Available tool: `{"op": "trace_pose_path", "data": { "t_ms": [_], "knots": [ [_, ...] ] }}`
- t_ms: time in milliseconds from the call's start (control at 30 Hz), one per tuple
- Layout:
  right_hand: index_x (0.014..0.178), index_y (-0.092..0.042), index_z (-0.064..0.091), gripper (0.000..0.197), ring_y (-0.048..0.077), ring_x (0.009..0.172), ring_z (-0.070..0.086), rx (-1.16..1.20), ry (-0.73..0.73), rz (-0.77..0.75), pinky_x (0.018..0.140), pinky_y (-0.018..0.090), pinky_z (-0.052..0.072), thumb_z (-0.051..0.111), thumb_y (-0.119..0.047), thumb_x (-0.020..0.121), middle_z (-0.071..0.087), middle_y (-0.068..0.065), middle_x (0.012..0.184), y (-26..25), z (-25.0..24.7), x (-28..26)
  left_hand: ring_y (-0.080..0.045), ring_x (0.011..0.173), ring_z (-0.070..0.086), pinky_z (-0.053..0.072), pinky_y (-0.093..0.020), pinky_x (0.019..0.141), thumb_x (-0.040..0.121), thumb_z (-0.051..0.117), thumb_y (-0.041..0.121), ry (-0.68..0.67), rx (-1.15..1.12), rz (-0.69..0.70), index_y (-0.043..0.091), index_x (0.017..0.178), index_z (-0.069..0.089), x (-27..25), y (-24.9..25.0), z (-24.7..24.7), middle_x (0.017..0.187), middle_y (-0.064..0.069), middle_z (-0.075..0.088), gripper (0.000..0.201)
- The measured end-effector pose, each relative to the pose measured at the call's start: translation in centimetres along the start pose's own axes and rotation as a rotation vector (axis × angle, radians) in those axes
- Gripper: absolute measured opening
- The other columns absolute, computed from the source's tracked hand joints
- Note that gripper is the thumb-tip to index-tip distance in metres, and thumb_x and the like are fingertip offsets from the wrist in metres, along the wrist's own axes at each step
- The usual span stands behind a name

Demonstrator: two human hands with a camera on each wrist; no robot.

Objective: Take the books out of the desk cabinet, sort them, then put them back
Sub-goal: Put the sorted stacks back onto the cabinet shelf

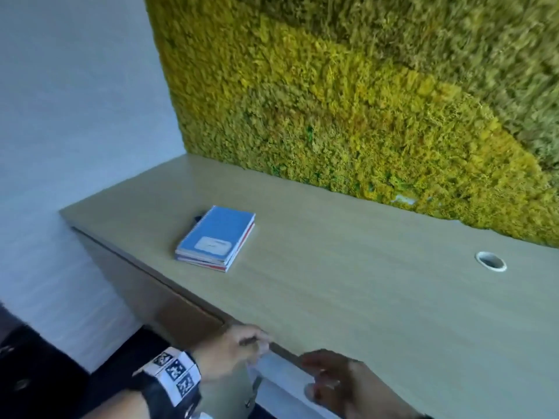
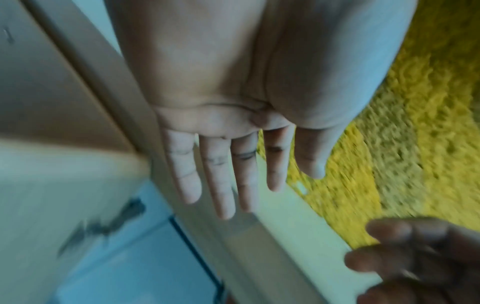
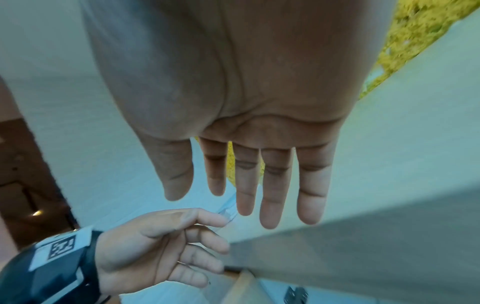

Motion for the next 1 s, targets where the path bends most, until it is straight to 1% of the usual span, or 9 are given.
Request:
{"op": "trace_pose_path", "data": {
  "t_ms": [33, 133, 300, 400, 500, 633, 767, 900, 1000],
  "knots": [
    [0.116, -0.052, 0.067, 0.035, -0.002, 0.094, 0.069, 0.046, 0.004, 0.034, 0.084, 0.012, 0.050, 0.073, -0.046, 0.082, 0.072, -0.017, 0.108, -5.2, 3.4, 2.8, -0.012, 0.104, 0.070, 0.051, -0.014, 0.079, 0.101, 0.061, 0.027, 0.128, -0.022, 0.017, 0.027, 0.113, 0.068, 0.3, -0.6, -2.8, 0.116, 0.003, 0.074, 0.014],
    [0.125, -0.022, 0.063, 0.042, 0.005, 0.087, 0.069, 0.118, 0.125, 0.102, 0.075, 0.019, 0.051, 0.071, -0.034, 0.084, 0.073, -0.002, 0.104, -7.2, 3.7, 9.5, -0.011, 0.109, 0.068, 0.054, -0.029, 0.095, 0.096, 0.064, 0.031, 0.502, 0.065, 0.006, 0.034, 0.103, 0.071, 1.6, -2.6, -11.8, 0.117, 0.007, 0.073, 0.011],
    [0.127, -0.010, 0.060, 0.035, 0.021, 0.082, 0.061, 0.366, 0.199, 0.204, 0.073, 0.034, 0.048, 0.070, -0.016, 0.094, 0.070, 0.002, 0.090, -7.9, 5.9, 20.8, -0.031, 0.121, 0.061, 0.048, -0.034, 0.099, 0.094, 0.066, 0.036, 0.821, 0.202, -0.209, 0.012, 0.143, 0.056, 7.2, -7.6, -23.0, 0.137, -0.016, 0.062, 0.056],
    [0.133, -0.002, 0.055, 0.043, 0.021, 0.075, 0.056, 0.390, 0.281, 0.193, 0.072, 0.036, 0.047, 0.069, -0.014, 0.094, 0.066, 0.002, 0.090, -8.4, 7.2, 27.5, -0.031, 0.141, 0.040, 0.034, -0.037, 0.117, 0.097, 0.059, 0.047, 0.810, 0.300, -0.285, 0.010, 0.151, 0.044, 10.3, -10.0, -27.2, 0.151, -0.016, 0.049, 0.067],
    [0.138, -0.012, 0.050, 0.065, 0.019, 0.090, 0.068, 0.375, 0.326, 0.181, 0.078, 0.036, 0.054, 0.072, -0.038, 0.082, 0.068, -0.002, 0.112, -8.9, 8.2, 32.3, -0.032, 0.135, 0.048, 0.039, -0.038, 0.113, 0.097, 0.052, 0.053, 0.793, 0.301, -0.272, 0.017, 0.149, 0.048, 12.1, -11.6, -29.3, 0.146, -0.013, 0.055, 0.064],
    [0.149, -0.015, 0.044, 0.105, 0.023, 0.111, 0.070, 0.252, 0.395, 0.174, 0.096, 0.051, 0.057, 0.064, -0.071, 0.063, 0.067, -0.003, 0.129, -9.2, 8.1, 35.3, -0.031, 0.090, 0.068, 0.055, -0.034, 0.081, 0.094, 0.053, 0.057, 0.715, 0.392, -0.257, 0.019, 0.088, 0.073, 12.3, -11.0, -31.5, 0.097, -0.009, 0.076, 0.043],
    [0.150, -0.012, 0.043, 0.106, 0.022, 0.113, 0.069, 0.188, 0.423, 0.227, 0.097, 0.049, 0.056, 0.057, -0.076, 0.067, 0.066, 0.000, 0.129, -9.8, 7.4, 36.1, -0.027, 0.072, 0.061, 0.048, -0.032, 0.066, 0.091, 0.058, 0.057, 0.697, 0.377, -0.228, 0.012, 0.068, 0.062, 12.6, -9.1, -32.8, 0.073, -0.008, 0.066, 0.050],
    [0.123, -0.011, 0.059, 0.068, 0.026, 0.100, 0.074, 0.189, 0.387, 0.232, 0.091, 0.050, 0.059, 0.059, -0.065, 0.081, 0.075, 0.003, 0.111, -11.0, 6.9, 37.8, -0.023, 0.055, 0.039, 0.028, -0.035, 0.056, 0.072, 0.055, 0.081, 0.543, 0.213, -0.261, 0.017, 0.061, 0.034, 13.6, -8.6, -31.6, 0.058, 0.000, 0.037, 0.068],
    [0.141, -0.019, 0.049, 0.081, 0.025, 0.097, 0.074, 0.230, 0.383, 0.336, 0.082, 0.038, 0.059, 0.065, -0.060, 0.074, 0.075, 0.003, 0.110, -10.3, 6.7, 38.2, -0.019, 0.058, 0.050, 0.036, -0.029, 0.057, 0.070, 0.086, 0.048, 0.484, -0.065, -0.264, 0.012, 0.071, 0.057, 13.7, -9.4, -30.2, 0.065, 0.000, 0.055, 0.047]
  ]
}}
Point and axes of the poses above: each hand's wrist, its own x-axis towards the middle knuckle, its own z-axis out of the palm, y = z × x, the point moved 1 cm from there along x, towards the middle knuckle
